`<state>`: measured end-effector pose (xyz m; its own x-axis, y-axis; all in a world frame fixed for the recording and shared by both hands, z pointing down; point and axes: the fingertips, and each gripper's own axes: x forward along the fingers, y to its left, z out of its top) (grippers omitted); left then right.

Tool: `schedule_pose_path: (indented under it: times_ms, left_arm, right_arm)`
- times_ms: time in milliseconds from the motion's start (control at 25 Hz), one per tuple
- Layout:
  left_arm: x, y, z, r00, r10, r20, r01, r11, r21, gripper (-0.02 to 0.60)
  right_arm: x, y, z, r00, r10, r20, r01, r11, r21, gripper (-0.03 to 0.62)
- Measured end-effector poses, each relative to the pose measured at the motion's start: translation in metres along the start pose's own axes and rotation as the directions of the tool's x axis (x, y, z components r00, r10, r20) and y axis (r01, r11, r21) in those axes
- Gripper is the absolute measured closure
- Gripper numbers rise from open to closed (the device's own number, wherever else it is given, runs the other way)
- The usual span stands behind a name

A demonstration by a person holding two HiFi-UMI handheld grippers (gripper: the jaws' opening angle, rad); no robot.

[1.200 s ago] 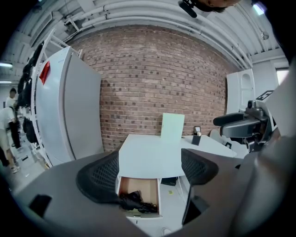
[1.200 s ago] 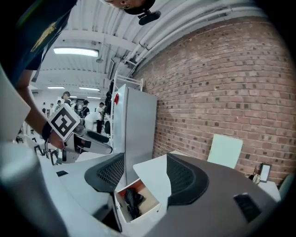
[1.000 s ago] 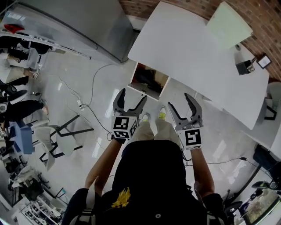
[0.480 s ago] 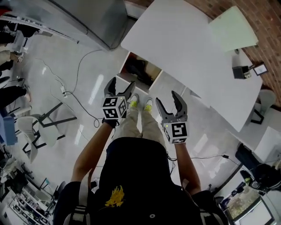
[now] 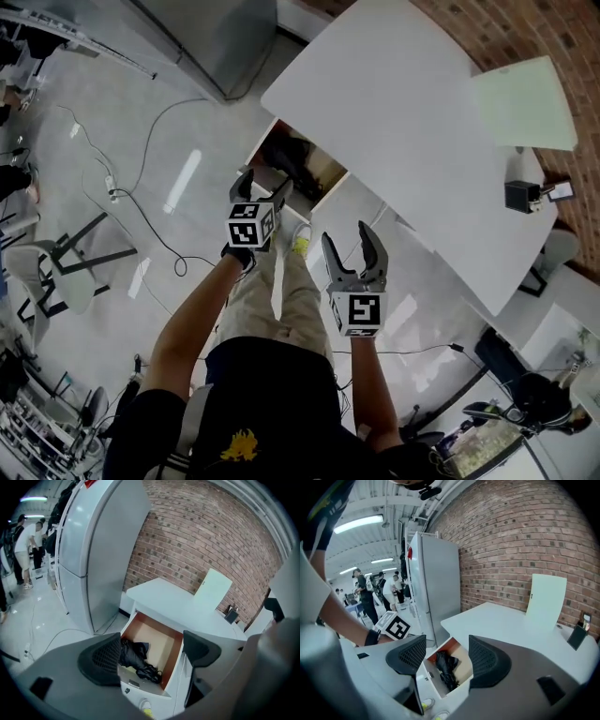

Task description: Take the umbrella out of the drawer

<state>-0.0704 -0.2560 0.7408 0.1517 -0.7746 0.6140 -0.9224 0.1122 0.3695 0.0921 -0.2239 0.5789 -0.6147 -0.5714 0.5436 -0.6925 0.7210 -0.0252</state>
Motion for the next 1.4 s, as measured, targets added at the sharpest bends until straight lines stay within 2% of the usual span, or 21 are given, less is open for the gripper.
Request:
schedule_pose_path:
  times_ms: [160,320,520,720,840,1000,1120,1200,1400]
  left_arm:
    - [0.054,0.02,-0.027,0.999,0.002,-0.052,-0.003,0.999,-0.034,0.15]
    - [0.107,0.038,-0.058,0.992,0.023,-0.122,-0.034,0.995,-0.091,0.15]
    - [0.151,0.06,-0.091,0.981,0.039,-0.192,-0.055,0.995,-0.08,0.15]
    - [0.187,0.076,-0.115,0.967,0.047,-0.249,-0.075,0.991,-0.107,0.15]
    - [0.209,0.082,-0.129,0.956,0.041,-0.292,-0.077,0.991,-0.112,0.15]
    - [0.241,0.104,-0.147,0.944,0.086,-0.317,-0.133,0.982,-0.131,0.15]
    - [0.247,0.122,-0.14,0.929,0.12,-0.349,-0.189,0.967,-0.172,0.15]
    - [0.25,0.123,-0.137,0.93,0.099,-0.353,-0.186,0.957,-0.222,0.15]
    - [0.261,0.124,-0.145,0.931,0.117,-0.344,-0.213,0.943,-0.255,0.149]
  right_arm:
    - [0.021,0.005,-0.019,0.999,-0.03,-0.033,0.025,0.99,-0.141,0.289]
    - [0.048,-0.005,-0.043,0.997,-0.046,-0.058,0.039,0.992,-0.117,0.289]
    - [0.084,-0.014,-0.074,0.992,-0.073,-0.099,0.061,0.991,-0.116,0.289]
    - [0.127,-0.019,-0.109,0.988,-0.078,-0.13,0.065,0.993,-0.098,0.29]
    - [0.145,-0.021,-0.123,0.984,-0.079,-0.161,0.06,0.991,-0.123,0.29]
    - [0.15,-0.02,-0.132,0.98,-0.069,-0.184,0.048,0.992,-0.113,0.292]
    - [0.146,-0.026,-0.138,0.976,-0.076,-0.204,0.049,0.99,-0.135,0.293]
    - [0.142,-0.03,-0.143,0.974,-0.084,-0.212,0.061,0.992,-0.113,0.295]
    - [0.132,-0.029,-0.154,0.964,-0.091,-0.251,0.078,0.995,-0.061,0.298]
